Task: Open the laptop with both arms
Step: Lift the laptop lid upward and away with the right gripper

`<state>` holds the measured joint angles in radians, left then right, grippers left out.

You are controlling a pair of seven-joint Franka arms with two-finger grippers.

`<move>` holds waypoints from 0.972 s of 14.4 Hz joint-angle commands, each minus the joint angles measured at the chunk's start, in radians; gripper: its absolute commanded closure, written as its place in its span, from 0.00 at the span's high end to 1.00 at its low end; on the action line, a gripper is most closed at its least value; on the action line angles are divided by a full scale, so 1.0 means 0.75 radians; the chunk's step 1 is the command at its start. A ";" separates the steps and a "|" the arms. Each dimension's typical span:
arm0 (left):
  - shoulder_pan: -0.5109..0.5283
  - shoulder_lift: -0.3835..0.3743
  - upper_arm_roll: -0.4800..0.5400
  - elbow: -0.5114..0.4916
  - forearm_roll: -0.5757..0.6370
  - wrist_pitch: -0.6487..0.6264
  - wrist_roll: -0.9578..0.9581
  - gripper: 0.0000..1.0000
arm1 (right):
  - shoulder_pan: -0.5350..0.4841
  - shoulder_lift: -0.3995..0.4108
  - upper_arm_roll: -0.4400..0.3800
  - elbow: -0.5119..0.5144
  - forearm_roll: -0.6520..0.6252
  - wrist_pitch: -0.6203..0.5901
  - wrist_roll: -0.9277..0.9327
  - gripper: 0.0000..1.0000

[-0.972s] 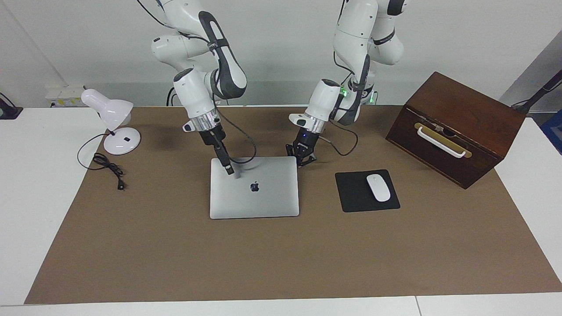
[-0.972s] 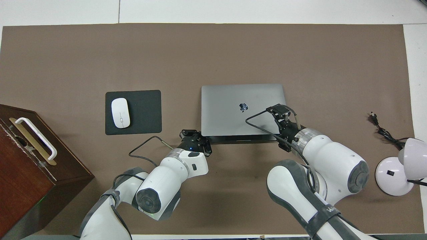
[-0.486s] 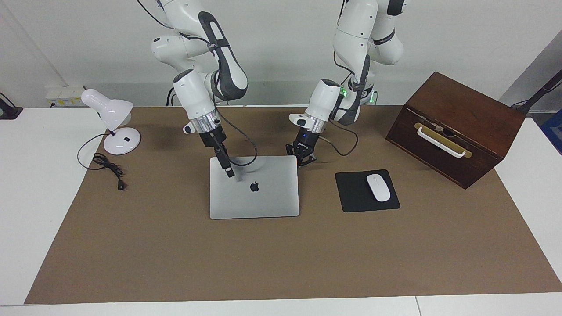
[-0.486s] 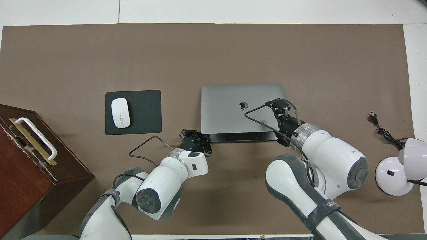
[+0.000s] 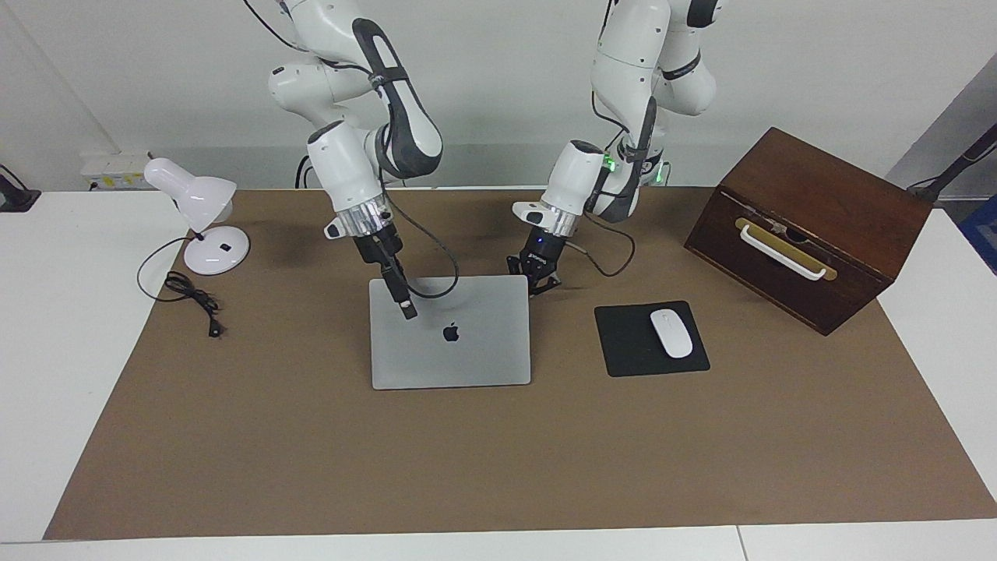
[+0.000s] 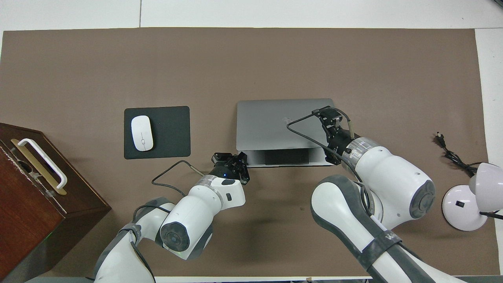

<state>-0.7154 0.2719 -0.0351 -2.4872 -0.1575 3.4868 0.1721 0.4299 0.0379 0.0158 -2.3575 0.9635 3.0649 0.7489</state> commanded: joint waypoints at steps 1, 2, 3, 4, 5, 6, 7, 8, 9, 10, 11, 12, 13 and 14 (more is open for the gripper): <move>-0.026 0.010 0.018 -0.009 -0.021 0.022 0.024 0.00 | 0.008 0.060 -0.021 0.104 0.059 0.035 -0.084 1.00; -0.024 0.010 0.018 -0.009 -0.021 0.022 0.024 0.00 | 0.008 0.060 -0.021 0.116 0.059 0.035 -0.084 1.00; -0.026 0.010 0.018 -0.009 -0.021 0.022 0.024 0.00 | 0.008 0.062 -0.023 0.126 0.059 0.035 -0.084 1.00; -0.024 0.010 0.018 -0.009 -0.021 0.022 0.024 0.00 | 0.008 0.062 -0.023 0.139 0.059 0.033 -0.084 1.00; -0.026 0.010 0.018 -0.009 -0.021 0.022 0.024 0.00 | 0.008 0.060 -0.025 0.151 0.059 0.033 -0.084 1.00; -0.024 0.010 0.018 -0.009 -0.021 0.022 0.024 0.00 | 0.008 0.060 -0.027 0.159 0.059 0.033 -0.084 1.00; -0.026 0.010 0.018 -0.009 -0.021 0.022 0.024 0.00 | 0.008 0.060 -0.029 0.175 0.059 0.033 -0.084 1.00; -0.026 0.010 0.018 -0.009 -0.021 0.022 0.024 0.00 | 0.008 0.060 -0.031 0.190 0.059 0.033 -0.084 1.00; -0.024 0.010 0.018 -0.009 -0.021 0.022 0.024 0.00 | 0.008 0.062 -0.033 0.208 0.059 0.033 -0.082 1.00; -0.026 0.010 0.018 -0.009 -0.021 0.022 0.024 0.00 | 0.008 0.060 -0.033 0.220 0.059 0.031 -0.082 1.00; -0.024 0.010 0.018 -0.009 -0.021 0.022 0.024 0.00 | 0.008 0.060 -0.035 0.237 0.059 0.031 -0.082 1.00; -0.026 0.010 0.018 -0.009 -0.021 0.022 0.024 0.00 | 0.008 0.060 -0.037 0.255 0.059 0.029 -0.084 1.00; -0.026 0.012 0.018 -0.009 -0.021 0.022 0.024 0.00 | 0.008 0.060 -0.048 0.274 0.059 0.029 -0.084 1.00; -0.026 0.020 0.018 -0.007 -0.021 0.022 0.024 0.00 | 0.006 0.064 -0.052 0.290 0.059 0.027 -0.084 1.00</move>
<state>-0.7154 0.2721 -0.0350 -2.4872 -0.1575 3.4868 0.1722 0.4299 0.0634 -0.0110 -2.1926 0.9636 3.0655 0.7402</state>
